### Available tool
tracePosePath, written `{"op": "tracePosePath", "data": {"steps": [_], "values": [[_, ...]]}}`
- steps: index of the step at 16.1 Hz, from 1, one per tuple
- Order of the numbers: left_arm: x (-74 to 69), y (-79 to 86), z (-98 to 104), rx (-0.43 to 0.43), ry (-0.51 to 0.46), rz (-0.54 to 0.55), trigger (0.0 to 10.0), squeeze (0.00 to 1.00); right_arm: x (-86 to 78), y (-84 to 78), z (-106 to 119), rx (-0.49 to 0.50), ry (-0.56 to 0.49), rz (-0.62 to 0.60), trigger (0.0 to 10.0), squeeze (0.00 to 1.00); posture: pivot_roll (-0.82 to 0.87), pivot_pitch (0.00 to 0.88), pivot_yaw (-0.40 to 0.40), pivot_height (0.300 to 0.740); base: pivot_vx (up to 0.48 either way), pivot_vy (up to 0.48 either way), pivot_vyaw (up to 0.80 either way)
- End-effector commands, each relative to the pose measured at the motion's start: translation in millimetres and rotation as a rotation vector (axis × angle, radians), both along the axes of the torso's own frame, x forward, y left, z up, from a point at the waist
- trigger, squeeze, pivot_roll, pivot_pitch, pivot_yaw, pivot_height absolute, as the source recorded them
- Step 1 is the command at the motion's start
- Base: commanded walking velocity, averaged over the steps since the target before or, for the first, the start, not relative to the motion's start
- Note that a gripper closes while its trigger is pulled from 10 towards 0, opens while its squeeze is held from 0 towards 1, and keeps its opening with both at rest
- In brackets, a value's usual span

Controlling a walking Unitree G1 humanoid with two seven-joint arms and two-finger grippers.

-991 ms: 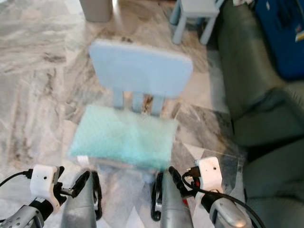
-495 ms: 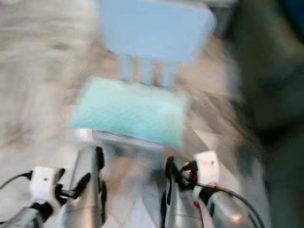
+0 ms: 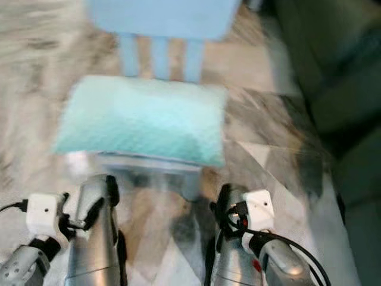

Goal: Move the pillow to the sofa

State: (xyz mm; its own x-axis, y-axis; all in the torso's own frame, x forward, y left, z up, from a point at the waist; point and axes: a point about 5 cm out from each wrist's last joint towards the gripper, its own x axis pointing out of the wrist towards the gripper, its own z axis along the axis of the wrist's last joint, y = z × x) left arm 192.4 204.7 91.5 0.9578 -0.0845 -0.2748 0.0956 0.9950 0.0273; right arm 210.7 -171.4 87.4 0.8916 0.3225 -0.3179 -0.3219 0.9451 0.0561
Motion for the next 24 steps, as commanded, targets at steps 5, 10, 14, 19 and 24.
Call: {"op": "tracePosePath", "data": {"steps": [5,10,14,19,24], "values": [[11.4,27.4,12.4,0.141,-0.073,0.19,10.0,0.0,14.6,2.1,12.0,-0.009,-0.067,0.022,10.0,0.0,0.05,0.355,-0.05,0.319,0.0,0.0,0.0],[43.8,38.5,67.8,0.125,-0.293,0.275,10.0,0.0,55.0,-2.8,76.5,0.017,-0.315,-0.05,10.0,0.0,0.05,0.316,-0.042,0.319,0.0,0.0,0.0],[83.4,69.5,100.0,0.055,-0.387,0.376,10.0,0.0,88.9,-6.6,117.4,0.125,-0.414,-0.072,10.0,0.0,0.06,0.281,-0.038,0.319,0.0,0.0,0.0],[112.1,96.4,140.1,0.07,-0.511,0.441,10.0,0.0,116.0,-22.0,158.6,0.099,-0.549,-0.106,10.0,0.0,0.05,0.246,-0.032,0.319,0.0,0.0,0.0],[140.0,114.2,128.8,-0.171,-0.383,0.441,10.0,0.0,146.2,-20.0,173.8,0.36,-0.474,-0.007,10.0,0.0,0.06,0.24,-0.029,0.319,0.0,0.0,0.0]]}}
